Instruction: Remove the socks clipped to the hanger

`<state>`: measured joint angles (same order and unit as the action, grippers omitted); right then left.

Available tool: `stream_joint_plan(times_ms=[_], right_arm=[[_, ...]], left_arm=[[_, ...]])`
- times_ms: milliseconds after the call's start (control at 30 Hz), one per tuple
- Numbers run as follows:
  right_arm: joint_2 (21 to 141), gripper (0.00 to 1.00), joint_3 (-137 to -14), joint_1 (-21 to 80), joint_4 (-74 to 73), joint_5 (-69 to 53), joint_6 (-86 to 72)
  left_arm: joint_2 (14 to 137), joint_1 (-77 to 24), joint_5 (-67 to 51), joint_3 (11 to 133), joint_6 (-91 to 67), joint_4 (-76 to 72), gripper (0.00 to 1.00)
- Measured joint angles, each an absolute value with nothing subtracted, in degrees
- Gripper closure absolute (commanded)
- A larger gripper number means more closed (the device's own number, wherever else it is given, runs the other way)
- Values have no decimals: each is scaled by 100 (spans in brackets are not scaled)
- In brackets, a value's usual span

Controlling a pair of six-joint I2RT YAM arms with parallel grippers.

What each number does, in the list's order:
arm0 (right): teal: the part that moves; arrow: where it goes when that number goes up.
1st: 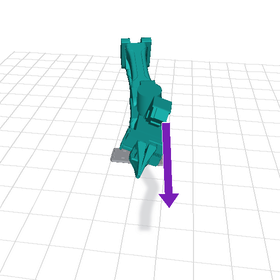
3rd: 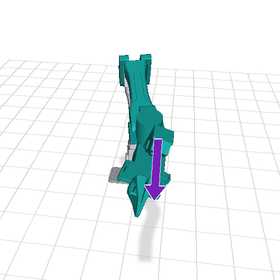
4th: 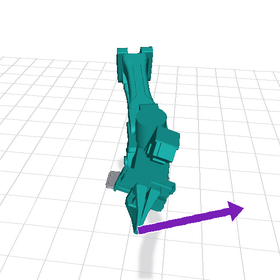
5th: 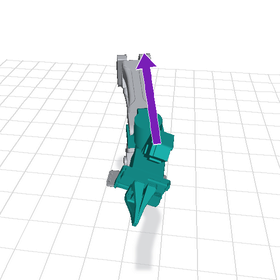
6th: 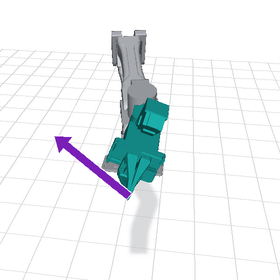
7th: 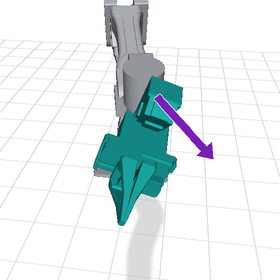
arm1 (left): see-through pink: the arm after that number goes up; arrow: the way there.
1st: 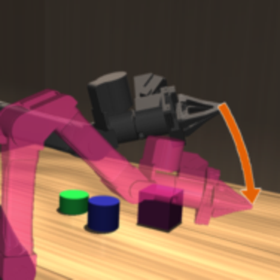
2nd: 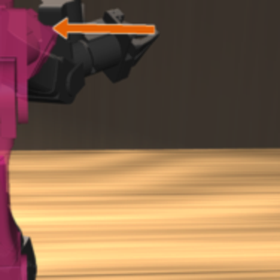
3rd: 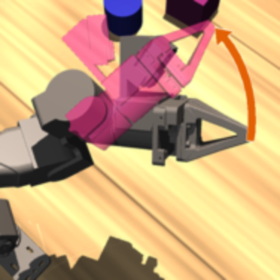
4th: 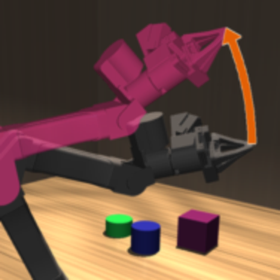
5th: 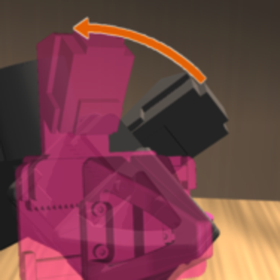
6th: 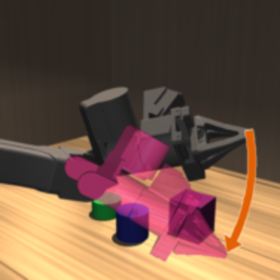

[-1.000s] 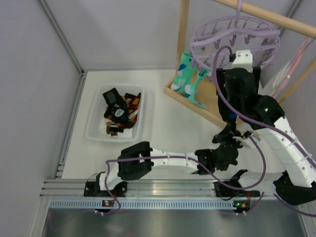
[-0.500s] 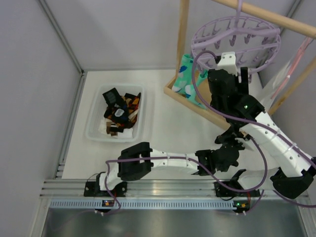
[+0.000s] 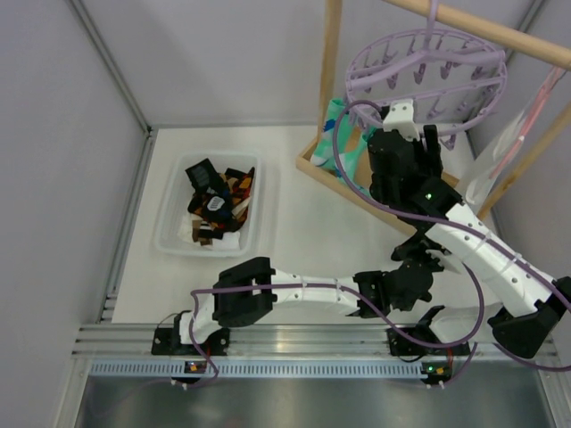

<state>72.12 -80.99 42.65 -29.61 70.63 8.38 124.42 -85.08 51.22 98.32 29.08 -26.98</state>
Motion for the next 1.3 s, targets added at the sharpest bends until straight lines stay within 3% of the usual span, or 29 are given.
stream_joint_plan(times_ms=[300, 500, 567, 733, 1000, 1133, 1233, 1300], right_arm=[[7461, 44, -8099, 4209, -2491, 7161, 1313], [7498, 63, -8099, 4182, -2440, 7192, 1404], [7498, 73, -8099, 4185, -2416, 7199, 1435], [7494, 83, -8099, 4182, -2296, 7188, 1448], [7393, 74, -8099, 4160, -2252, 6989, 1313], [7179, 73, -8097, 3977, -2519, 6353, 910], [6855, 63, -7902, 3726, -2604, 5612, 607], [6554, 48, -7673, 3533, -2620, 5039, 403]], left_arm=[[12442, -8508, 5068, 9832, 2842, -2698, 100], [12442, -8508, 5039, 9832, 2838, -2698, 100], [12442, -8508, 5039, 9832, 2816, -2698, 100], [12442, -8525, 4993, 9751, 2661, -2698, 100], [12372, -8503, 4989, 8805, 2093, -2681, 100], [11710, -8405, 5170, 7647, 1621, -2606, 100], [10816, -8298, 5413, 6683, 1315, -2534, 100], [10116, -8219, 5649, 6152, 1149, -2519, 100]])
